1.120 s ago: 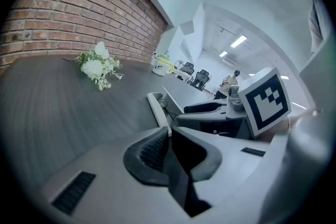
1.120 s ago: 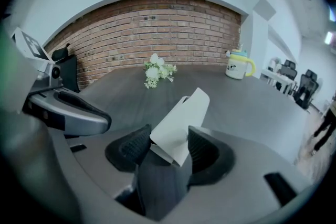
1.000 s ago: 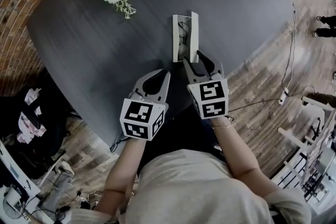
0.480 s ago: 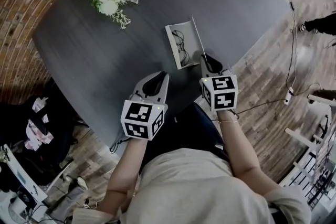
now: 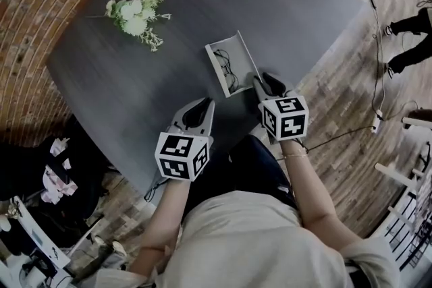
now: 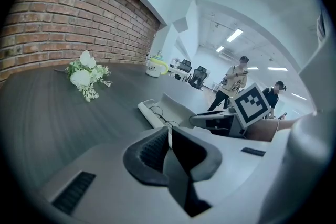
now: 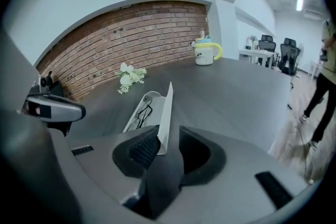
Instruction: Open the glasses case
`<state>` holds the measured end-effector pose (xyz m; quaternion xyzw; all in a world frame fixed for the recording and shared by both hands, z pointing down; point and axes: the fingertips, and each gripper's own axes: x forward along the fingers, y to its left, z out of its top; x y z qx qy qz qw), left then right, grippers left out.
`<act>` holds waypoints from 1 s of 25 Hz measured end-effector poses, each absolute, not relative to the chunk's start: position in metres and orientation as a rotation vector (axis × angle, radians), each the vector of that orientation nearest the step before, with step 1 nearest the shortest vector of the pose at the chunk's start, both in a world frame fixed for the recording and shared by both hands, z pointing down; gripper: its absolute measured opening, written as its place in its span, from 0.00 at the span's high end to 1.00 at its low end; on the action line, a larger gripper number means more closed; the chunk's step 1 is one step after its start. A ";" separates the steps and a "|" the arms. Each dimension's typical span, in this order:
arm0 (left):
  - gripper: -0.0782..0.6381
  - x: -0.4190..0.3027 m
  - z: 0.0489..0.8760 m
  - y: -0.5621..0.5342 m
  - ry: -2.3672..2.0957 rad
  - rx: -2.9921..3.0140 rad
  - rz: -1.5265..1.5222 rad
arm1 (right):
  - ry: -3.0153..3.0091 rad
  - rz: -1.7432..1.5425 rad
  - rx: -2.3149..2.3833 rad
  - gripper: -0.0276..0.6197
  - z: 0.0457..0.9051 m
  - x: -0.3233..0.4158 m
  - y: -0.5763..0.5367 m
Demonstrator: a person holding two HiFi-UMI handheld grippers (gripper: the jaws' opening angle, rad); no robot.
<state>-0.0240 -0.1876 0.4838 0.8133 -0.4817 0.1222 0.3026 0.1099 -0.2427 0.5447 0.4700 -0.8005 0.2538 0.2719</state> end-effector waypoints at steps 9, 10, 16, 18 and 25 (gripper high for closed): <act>0.84 -0.023 0.474 -0.194 -1.292 2.182 0.329 | -2.223 0.657 1.246 0.73 0.525 0.106 -0.239; 0.84 -0.024 0.472 -0.196 -1.296 2.189 0.332 | -2.235 0.651 1.239 0.72 0.522 0.105 -0.240; 0.84 -0.027 0.446 -0.206 -1.325 2.223 0.274 | -2.327 0.578 1.255 0.78 0.489 0.102 -0.238; 0.84 -0.026 0.436 -0.209 -1.331 2.247 0.256 | -2.360 0.556 1.264 0.82 0.476 0.102 -0.237; 0.84 -0.023 0.405 -0.214 -1.329 2.317 0.180 | -2.525 0.494 1.220 0.95 0.426 0.093 -0.231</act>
